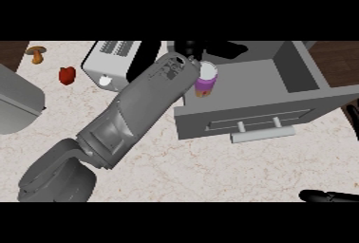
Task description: Pick up the can, place it into the drawer and close the drawer
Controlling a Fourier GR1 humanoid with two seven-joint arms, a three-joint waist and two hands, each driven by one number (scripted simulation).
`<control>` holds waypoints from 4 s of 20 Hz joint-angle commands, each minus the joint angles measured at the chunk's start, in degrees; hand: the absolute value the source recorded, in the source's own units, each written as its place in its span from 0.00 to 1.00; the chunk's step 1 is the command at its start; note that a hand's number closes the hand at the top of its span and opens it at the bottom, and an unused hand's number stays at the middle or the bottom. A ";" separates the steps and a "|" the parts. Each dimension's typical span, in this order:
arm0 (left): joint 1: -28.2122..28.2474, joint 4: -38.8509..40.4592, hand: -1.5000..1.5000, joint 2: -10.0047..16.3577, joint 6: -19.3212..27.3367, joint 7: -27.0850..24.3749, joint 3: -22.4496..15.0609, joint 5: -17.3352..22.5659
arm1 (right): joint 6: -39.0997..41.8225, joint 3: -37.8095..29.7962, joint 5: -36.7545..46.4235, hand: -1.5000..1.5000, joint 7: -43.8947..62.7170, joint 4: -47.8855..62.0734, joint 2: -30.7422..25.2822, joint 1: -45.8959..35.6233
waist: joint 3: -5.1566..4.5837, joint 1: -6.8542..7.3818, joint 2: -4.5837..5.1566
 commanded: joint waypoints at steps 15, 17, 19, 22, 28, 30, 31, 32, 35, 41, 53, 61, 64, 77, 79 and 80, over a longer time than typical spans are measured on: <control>1.63 -4.92 0.00 0.00 4.07 -5.35 1.01 8.89 | -0.35 9.10 25.70 0.00 -7.11 -4.44 -6.91 -3.00 | -0.08 1.77 -0.33; -0.22 -3.64 0.00 -0.01 3.49 -5.50 2.03 8.65 | -0.34 8.81 29.53 0.00 -7.96 -4.73 -8.85 -1.67 | -0.09 2.90 -0.74; -3.59 -3.40 0.00 0.00 3.37 -3.45 2.51 9.17 | -1.90 11.50 36.06 0.00 -6.40 -2.01 -9.61 -5.59 | -0.12 3.90 -0.66; -0.92 -3.27 0.00 0.00 3.78 -5.54 1.64 8.64 | -3.62 14.21 43.75 0.00 -7.84 3.11 -10.94 -7.88 | -0.13 5.12 -0.76; -0.23 -5.37 0.00 0.00 3.81 -3.51 1.50 7.98 | -8.72 21.46 56.57 0.00 -8.53 12.75 -9.37 -9.71 | -0.12 6.94 -1.39; -0.85 -5.71 0.00 0.38 3.78 -2.15 2.51 7.13 | -9.09 21.55 59.23 0.00 -8.18 15.33 -10.16 -9.30 | -0.13 7.61 -1.73; 0.43 -6.77 0.00 0.69 3.74 -2.49 2.80 6.88 | -10.91 21.33 60.18 0.00 -9.39 16.92 -10.08 -7.89 | -0.13 7.56 -1.78; 0.75 -8.29 0.00 0.45 4.05 -0.79 1.76 6.78 | -9.23 20.81 62.64 0.00 -5.38 20.73 -10.25 -13.54 | -0.17 8.91 -1.91; -0.39 -11.06 0.00 3.78 4.68 3.52 1.76 4.97 | -15.08 22.55 64.62 0.00 -6.88 25.55 -6.19 -14.01 | -0.13 8.45 -1.99; 4.77 -19.04 0.00 12.14 0.52 7.47 1.18 3.24 | -23.51 17.53 64.03 0.00 -11.75 40.85 -5.11 -19.43 | -0.10 9.54 -1.95; 10.70 -32.27 0.00 20.93 0.47 15.61 0.34 0.83 | -34.78 12.17 68.50 0.00 -15.02 63.07 -5.13 -30.67 | -0.07 10.46 -1.67; 15.74 -39.11 0.00 23.50 1.53 17.67 -0.12 -0.44 | -44.27 7.72 71.46 0.00 -14.68 77.36 -4.91 -41.57 | -0.03 11.66 -1.22; 18.68 -42.61 0.00 23.25 1.40 17.69 -1.08 -0.99 | -44.87 6.11 71.18 0.00 -15.69 82.33 -6.16 -46.66 | -0.03 11.94 -1.08; 29.65 -53.43 0.00 28.60 0.63 16.97 0.49 -2.77 | -54.15 1.13 72.05 0.00 -17.29 101.17 -8.44 -60.85 | -0.02 12.50 -0.50; 28.91 -53.85 0.00 28.71 0.84 18.51 0.10 -3.10 | -53.99 1.38 73.81 0.00 -13.28 103.45 -7.52 -63.78 | -0.01 13.43 -0.22; 27.56 -51.98 0.00 28.71 1.32 18.66 1.44 -3.64 | -51.29 0.90 72.47 0.00 -15.51 103.63 -8.78 -66.26 | -0.01 11.84 -0.43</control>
